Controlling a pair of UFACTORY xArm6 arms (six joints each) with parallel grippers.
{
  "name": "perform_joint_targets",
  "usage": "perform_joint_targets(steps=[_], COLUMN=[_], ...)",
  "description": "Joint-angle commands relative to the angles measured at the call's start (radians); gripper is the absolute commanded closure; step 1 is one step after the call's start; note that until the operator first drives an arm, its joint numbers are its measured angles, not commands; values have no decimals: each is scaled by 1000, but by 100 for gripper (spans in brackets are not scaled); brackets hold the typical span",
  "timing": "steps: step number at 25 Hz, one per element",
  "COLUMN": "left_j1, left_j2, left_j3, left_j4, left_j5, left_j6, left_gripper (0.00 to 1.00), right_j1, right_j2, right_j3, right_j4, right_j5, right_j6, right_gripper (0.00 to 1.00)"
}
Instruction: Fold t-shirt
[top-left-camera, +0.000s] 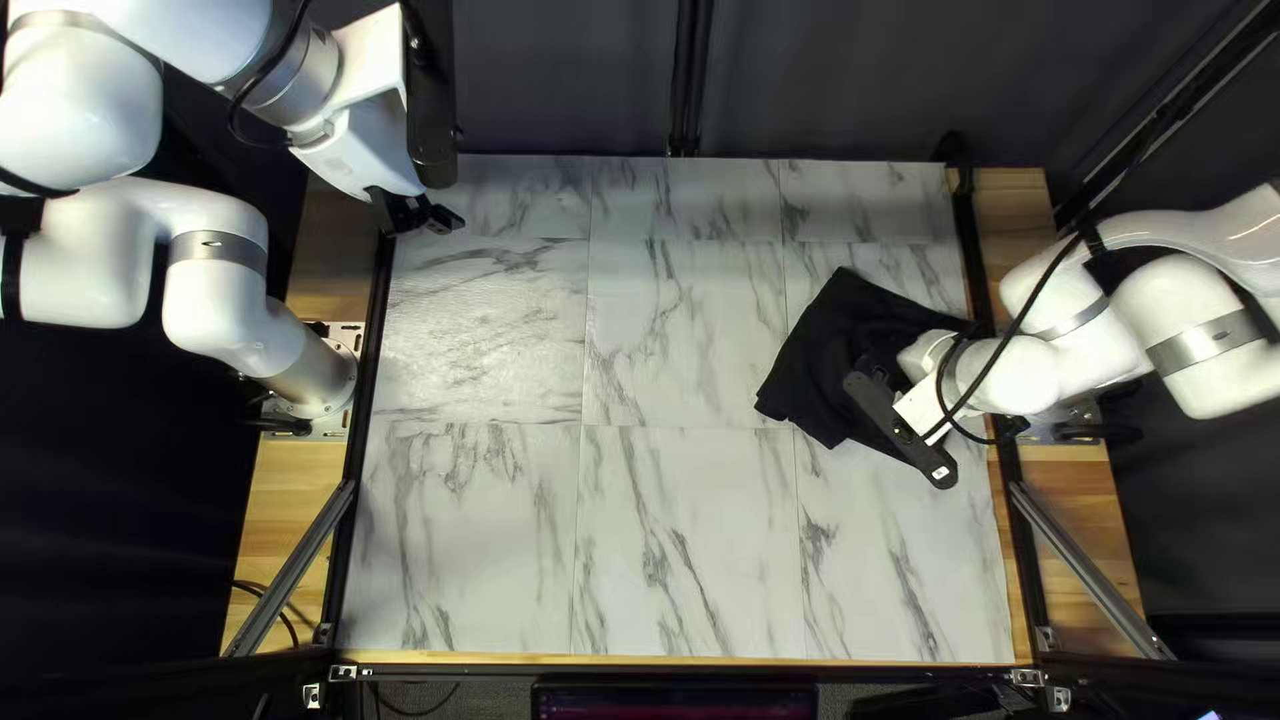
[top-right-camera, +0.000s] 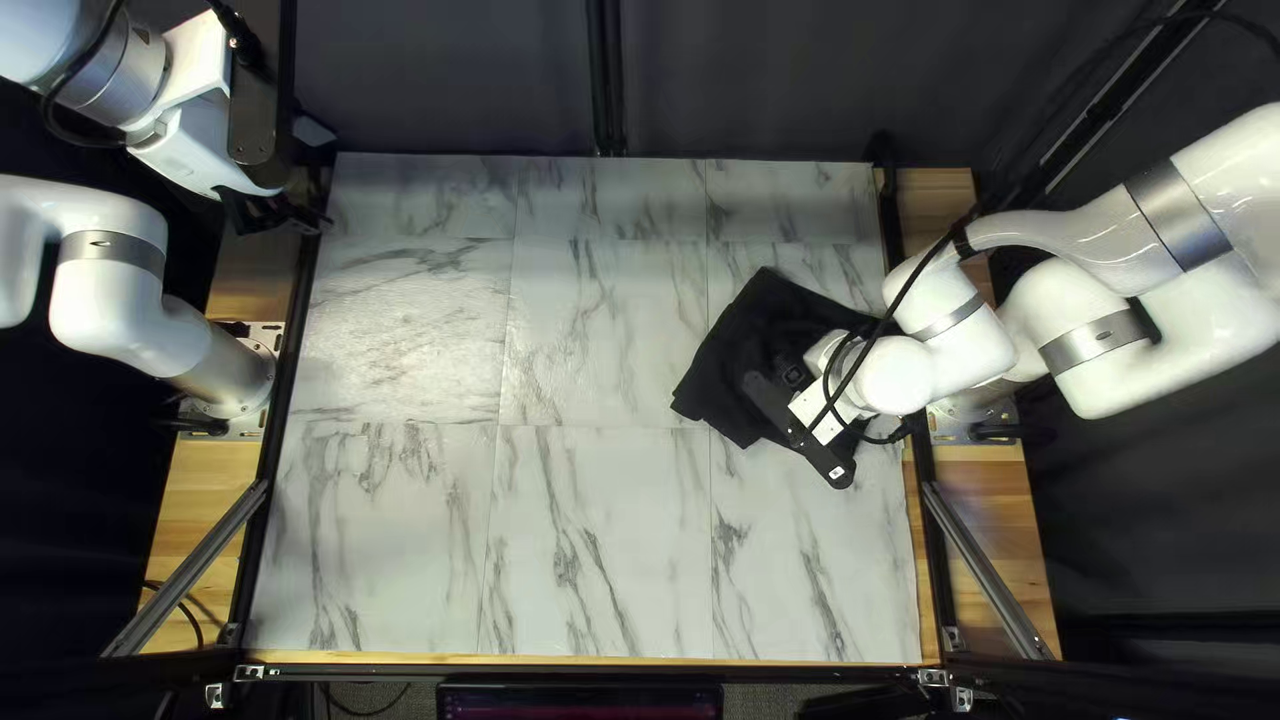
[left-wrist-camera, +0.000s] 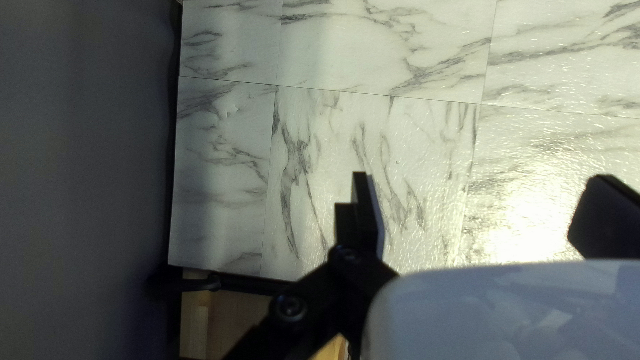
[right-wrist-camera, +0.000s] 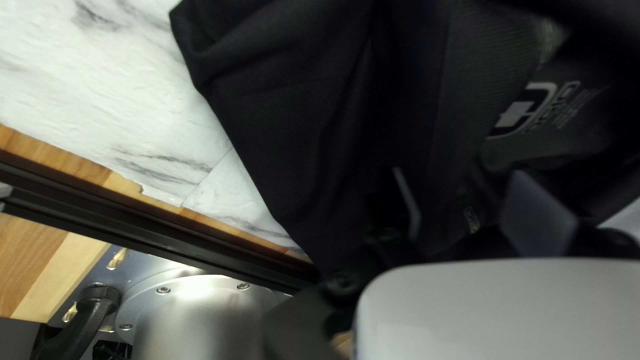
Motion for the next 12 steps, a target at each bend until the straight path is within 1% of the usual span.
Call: perform_joint_targets(steps=[1,7,12], left_j1=[0,0,0], left_j2=[0,0,0], left_j3=[0,0,0], left_j4=[0,0,0], left_j5=[0,0,0], left_j6=[0,0,0], left_gripper=[0,0,0], right_j1=[4,23,51], right_j2=[6,115,215], right_j3=[-11,-68,-117], right_j4=[0,-29,-31], right_j5=[4,-65,-119], right_j6=[-1,61,119], right_gripper=[0,0,0])
